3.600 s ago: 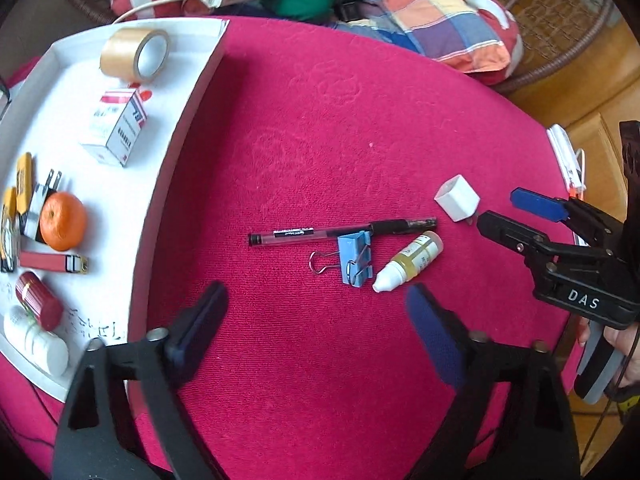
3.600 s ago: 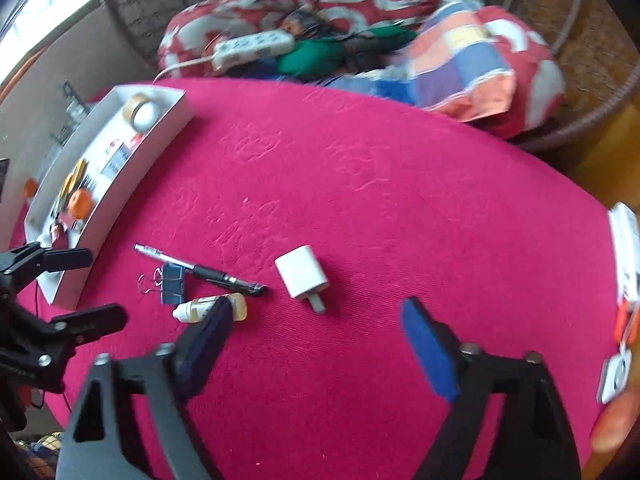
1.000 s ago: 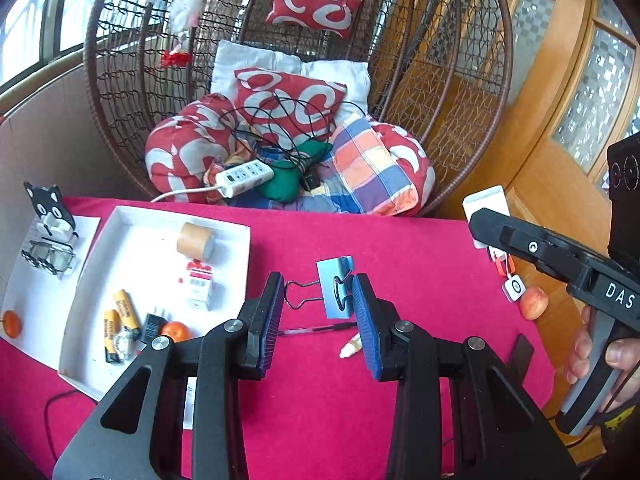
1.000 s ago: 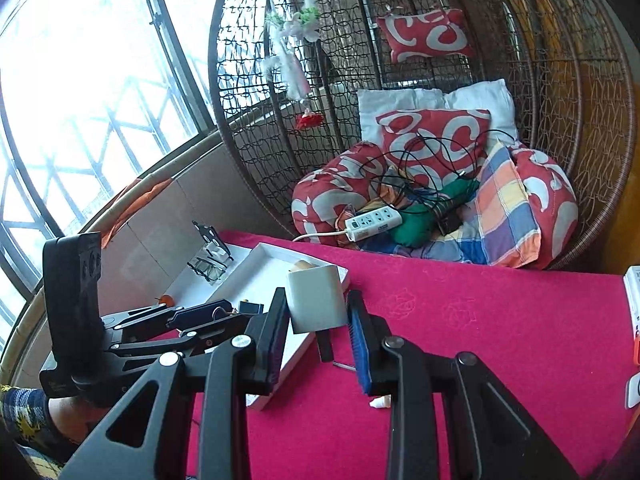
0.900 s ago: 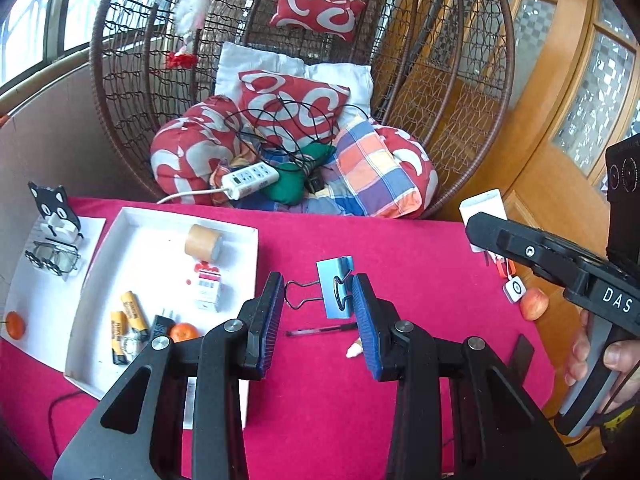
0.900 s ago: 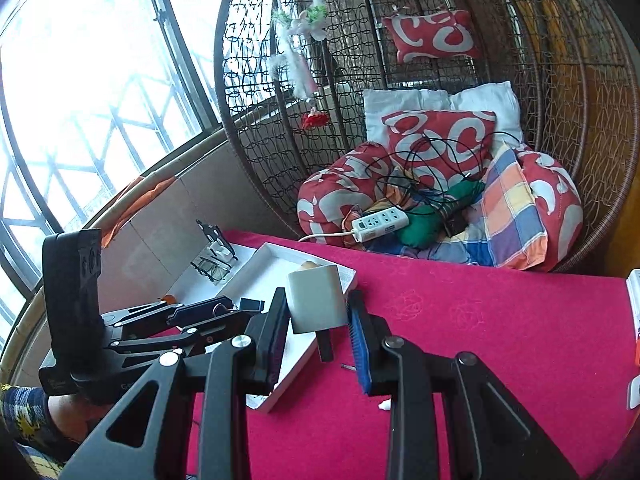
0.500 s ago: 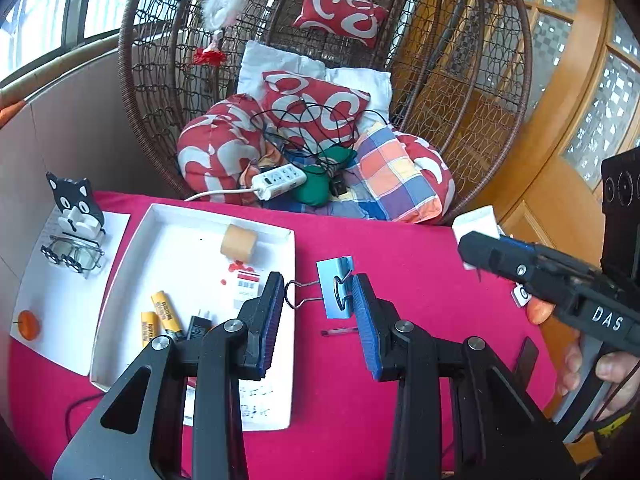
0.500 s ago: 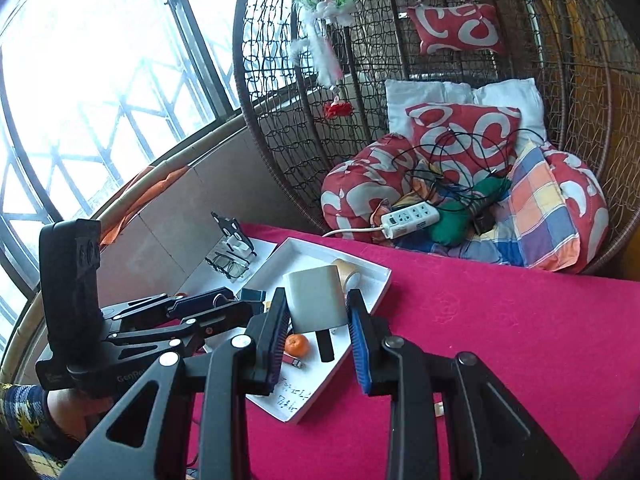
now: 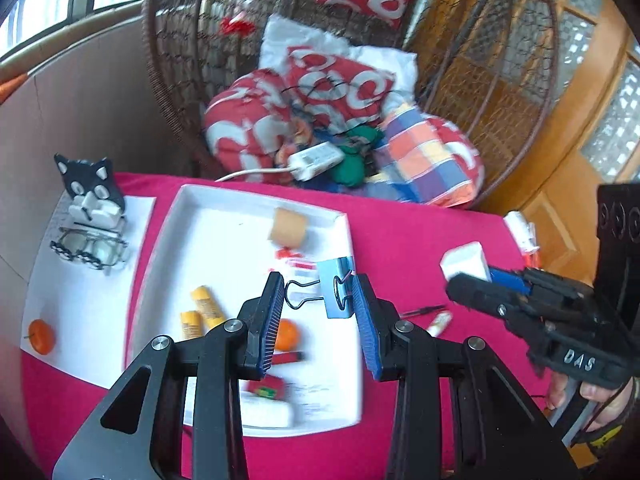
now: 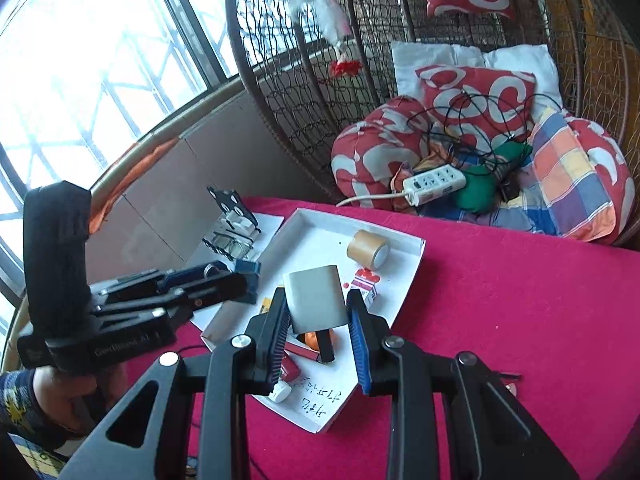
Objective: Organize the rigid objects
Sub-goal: 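Carry the blue clip and white plug into the tray and release both, then swing both tools back toward the black pen and small dropper bottle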
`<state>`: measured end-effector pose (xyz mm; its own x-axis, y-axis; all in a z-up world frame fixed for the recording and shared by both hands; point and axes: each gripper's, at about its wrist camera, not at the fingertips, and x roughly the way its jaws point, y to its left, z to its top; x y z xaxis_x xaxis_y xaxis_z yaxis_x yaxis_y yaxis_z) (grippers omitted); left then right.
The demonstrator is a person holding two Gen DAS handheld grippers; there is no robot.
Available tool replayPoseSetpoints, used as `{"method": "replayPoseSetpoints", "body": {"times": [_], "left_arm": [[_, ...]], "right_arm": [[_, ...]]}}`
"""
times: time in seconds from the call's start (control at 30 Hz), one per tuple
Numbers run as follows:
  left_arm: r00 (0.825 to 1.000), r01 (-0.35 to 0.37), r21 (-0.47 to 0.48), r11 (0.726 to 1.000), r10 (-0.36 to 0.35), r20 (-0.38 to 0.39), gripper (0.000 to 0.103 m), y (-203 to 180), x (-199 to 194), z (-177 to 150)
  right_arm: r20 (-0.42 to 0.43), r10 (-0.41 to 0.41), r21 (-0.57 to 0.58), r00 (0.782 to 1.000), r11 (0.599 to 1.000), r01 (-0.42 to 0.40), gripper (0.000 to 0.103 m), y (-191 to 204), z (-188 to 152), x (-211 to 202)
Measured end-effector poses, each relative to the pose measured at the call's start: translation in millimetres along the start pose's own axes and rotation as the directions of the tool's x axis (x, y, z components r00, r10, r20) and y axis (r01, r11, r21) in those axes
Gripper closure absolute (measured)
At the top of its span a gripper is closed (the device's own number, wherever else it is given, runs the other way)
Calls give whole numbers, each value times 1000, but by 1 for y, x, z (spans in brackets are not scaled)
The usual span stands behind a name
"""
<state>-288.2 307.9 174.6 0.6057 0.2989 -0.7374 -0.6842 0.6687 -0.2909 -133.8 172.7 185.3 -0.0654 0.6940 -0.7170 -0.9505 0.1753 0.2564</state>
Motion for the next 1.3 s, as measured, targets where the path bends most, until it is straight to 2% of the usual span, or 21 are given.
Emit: {"method": "replayPoseSetpoints", "body": {"times": [0.2,0.37,0.43,0.57,0.63,0.67,0.7,0.77,0.97,1.3], "left_arm": [[994,-50,-13,999,49,-98,68,44,40,-1],[980,-86,-5,996,84,-183,68,64,74,-9],[971,-102,6,995,101,-215,68,68,82,-13],[963,-142,10,990,140,-230,68,74,85,-19],[963,-148,-2,989,144,-228,54,78,84,-20],[963,-154,-9,988,148,-224,31,80,83,-20],[964,-159,-15,987,152,-216,15,81,82,-20],[966,-177,-27,984,168,-196,12,82,77,-21],[958,-235,-46,971,223,-181,12,85,69,-21],[954,-269,-76,960,254,-160,12,69,63,-22]], "right_arm": [[-120,-44,-8,992,999,43,75,8,-21,59],[-220,-70,-26,973,998,66,75,16,-39,103],[-236,-93,-52,967,995,83,74,21,-42,114],[-244,-121,-63,962,992,109,74,30,-47,124],[-244,-135,-76,960,990,120,72,33,-49,126],[-241,-143,-85,960,988,126,62,35,-49,127],[-238,-146,-90,960,988,127,35,36,-49,128],[-222,-151,-88,963,987,135,0,38,-48,127],[-190,-174,-97,966,983,158,0,41,-45,126],[-188,-169,-86,967,984,156,0,28,-48,110]]}}
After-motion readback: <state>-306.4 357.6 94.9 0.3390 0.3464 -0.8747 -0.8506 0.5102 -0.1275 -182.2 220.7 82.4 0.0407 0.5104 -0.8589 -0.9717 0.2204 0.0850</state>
